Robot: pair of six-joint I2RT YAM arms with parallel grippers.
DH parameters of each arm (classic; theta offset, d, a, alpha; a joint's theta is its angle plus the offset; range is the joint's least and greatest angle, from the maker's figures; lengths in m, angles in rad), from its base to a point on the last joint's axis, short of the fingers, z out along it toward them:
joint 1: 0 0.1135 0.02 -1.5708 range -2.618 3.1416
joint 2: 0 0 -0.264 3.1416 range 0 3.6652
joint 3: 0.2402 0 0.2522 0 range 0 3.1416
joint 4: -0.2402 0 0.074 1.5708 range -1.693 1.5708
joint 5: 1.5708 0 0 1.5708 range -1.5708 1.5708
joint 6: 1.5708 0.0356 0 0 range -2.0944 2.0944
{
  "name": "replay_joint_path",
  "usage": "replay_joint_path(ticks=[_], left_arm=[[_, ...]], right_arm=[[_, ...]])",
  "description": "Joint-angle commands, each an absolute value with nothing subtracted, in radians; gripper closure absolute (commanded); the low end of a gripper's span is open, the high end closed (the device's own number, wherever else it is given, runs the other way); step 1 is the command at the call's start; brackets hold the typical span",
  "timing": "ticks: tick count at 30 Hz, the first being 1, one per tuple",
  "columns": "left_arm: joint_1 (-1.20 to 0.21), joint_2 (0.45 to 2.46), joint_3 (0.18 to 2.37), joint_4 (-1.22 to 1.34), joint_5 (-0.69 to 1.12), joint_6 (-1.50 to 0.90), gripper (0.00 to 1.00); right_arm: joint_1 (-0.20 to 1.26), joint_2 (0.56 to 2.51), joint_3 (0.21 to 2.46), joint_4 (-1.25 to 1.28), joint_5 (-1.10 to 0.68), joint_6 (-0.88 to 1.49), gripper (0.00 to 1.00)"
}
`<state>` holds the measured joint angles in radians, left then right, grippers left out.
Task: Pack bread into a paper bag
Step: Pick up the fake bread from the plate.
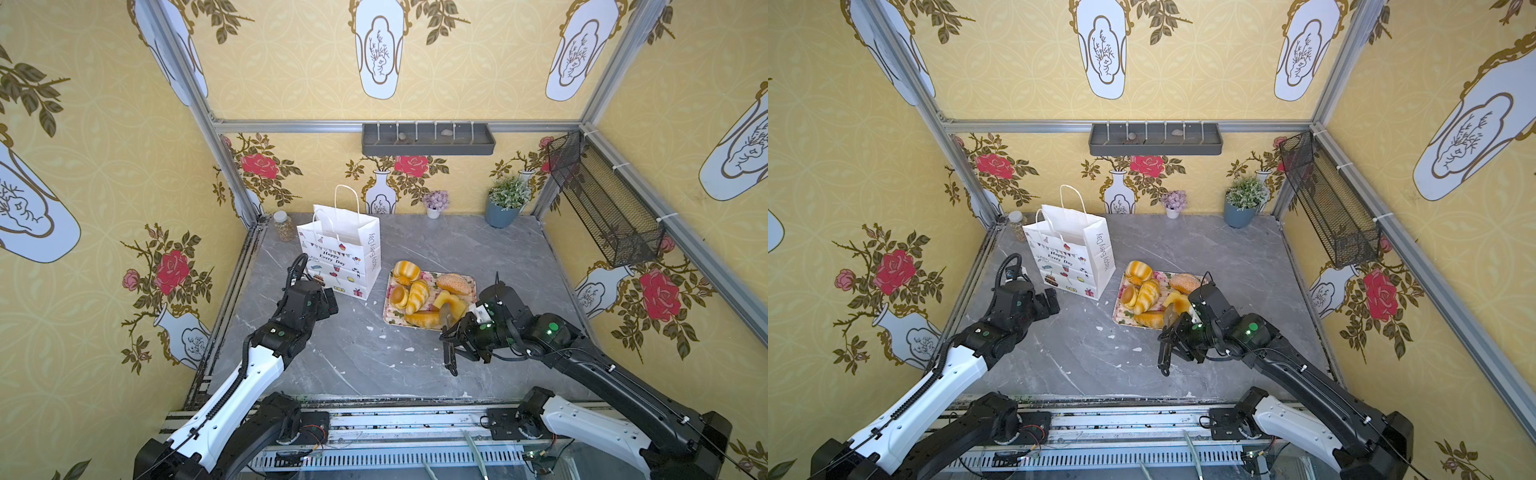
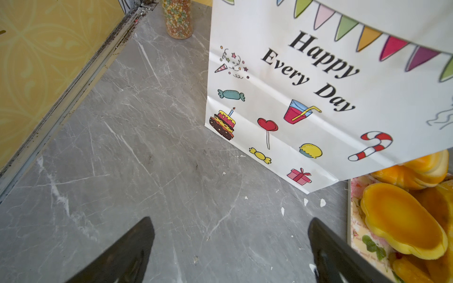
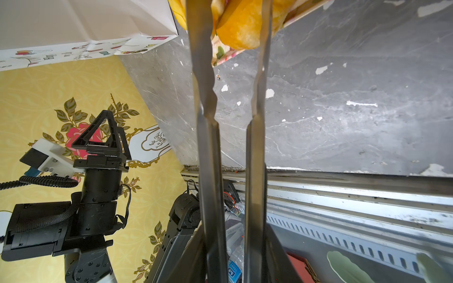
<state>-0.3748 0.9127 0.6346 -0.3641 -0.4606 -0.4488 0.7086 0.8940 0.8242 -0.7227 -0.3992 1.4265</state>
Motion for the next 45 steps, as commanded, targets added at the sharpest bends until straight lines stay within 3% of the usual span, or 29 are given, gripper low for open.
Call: replay_joint_path(ticks=[1, 29, 45], left_arm=[[-0.376, 0.920, 0.631, -0.338, -0.453, -0.459, 0.01], [-0.382, 0.925, 0.628, -0.336, -0.453, -0.452, 0.01], [-0.382, 0.953, 0.637, -0.338, -0.459, -0.446, 0.01]], right_arm=[[0.712, 0.864, 0.820, -0.742, -0.391, 1.466, 0.65], [0.666, 0.931, 0.715, -0.508, -0.446, 1.497, 0.54], [0.637, 0.940, 0.614, -0.372, -0.485, 1.568, 0.52]])
